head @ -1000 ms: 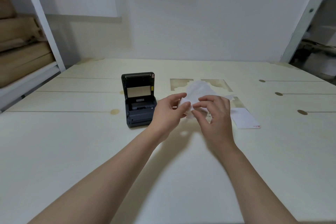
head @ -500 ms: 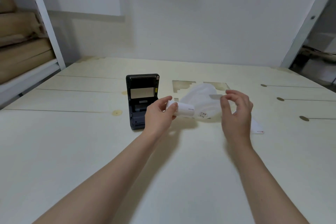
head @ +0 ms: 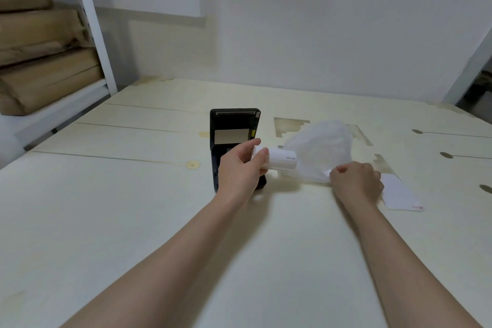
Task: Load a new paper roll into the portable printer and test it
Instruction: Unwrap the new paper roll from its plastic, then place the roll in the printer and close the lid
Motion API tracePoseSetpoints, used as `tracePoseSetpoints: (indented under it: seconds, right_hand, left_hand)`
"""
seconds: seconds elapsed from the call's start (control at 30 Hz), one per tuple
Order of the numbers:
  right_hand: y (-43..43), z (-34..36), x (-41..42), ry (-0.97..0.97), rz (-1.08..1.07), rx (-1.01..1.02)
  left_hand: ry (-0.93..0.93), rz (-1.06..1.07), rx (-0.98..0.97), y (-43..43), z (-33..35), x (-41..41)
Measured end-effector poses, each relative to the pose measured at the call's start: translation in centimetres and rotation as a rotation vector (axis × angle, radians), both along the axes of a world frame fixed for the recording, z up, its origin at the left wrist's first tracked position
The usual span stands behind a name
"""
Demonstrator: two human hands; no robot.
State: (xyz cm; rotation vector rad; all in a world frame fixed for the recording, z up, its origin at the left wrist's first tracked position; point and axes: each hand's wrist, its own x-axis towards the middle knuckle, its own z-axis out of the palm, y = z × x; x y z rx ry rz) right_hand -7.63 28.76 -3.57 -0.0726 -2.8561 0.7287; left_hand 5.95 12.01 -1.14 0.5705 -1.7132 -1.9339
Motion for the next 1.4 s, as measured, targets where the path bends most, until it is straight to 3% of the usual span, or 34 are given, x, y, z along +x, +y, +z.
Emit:
tracePoseSetpoints:
  seconds: [0.1,0.17,0.27,0.33,0.4,0.47,0.67,0.77,0.9,1.1,1.4]
  right_hand:
    - [0.1,-0.2,0.6,0.064,-0.041,-0.048]
    - [0.2,0.3,0.9,0.217,-0.059,-0.153]
    - [-0.3,1.7,2.1,0.512,0.185,-0.431]
    - [-1.3,3.0,3.4,0.452,0.503,-0.554]
    - [-2.5,3.6,4.7,0.286,0.764,-0.43]
    - [-3.7,3.4,5.6,0.207,0.881,-0.261]
    - [-6.6,2.9,7.3,0.055,0.864,-0.381]
    - [-7.7,2.9,8.2,-0.045,0.892,-0.475]
    - [-8.6,3.0,8.8,-0.021,0.886,-0.607]
    - [-9.7,3.2,8.5,-0.159,0.819,-0.933]
    - [-11.6,3.1,7.0,-0.03,0.752,-0.75]
  left_hand:
    - [0.001,-0.03,0.003,0.1,-0.3,0.1]
    - [0.002,-0.046,0.008,0.1,-0.5,0.2]
    - [-0.008,-0.057,0.016,0.2,-0.4,0.1]
    - [-0.015,-0.064,0.026,0.2,-0.1,0.2]
    - [-0.01,-0.065,0.039,0.0,0.2,0.3]
    - [-0.001,-0.036,0.032,-0.4,0.4,0.6]
    - [0.042,0.096,-0.095,-2.4,1.3,1.9]
    - [0.113,0.062,-0.104,-3.0,1.8,2.5]
    - [0.169,-0.003,-0.142,-3.8,2.3,3.2]
    - [-0.092,-0.179,-0.423,-6.2,1.0,4.3]
    - [-0.114,0.039,-0.669,-9.0,0.0,2.7]
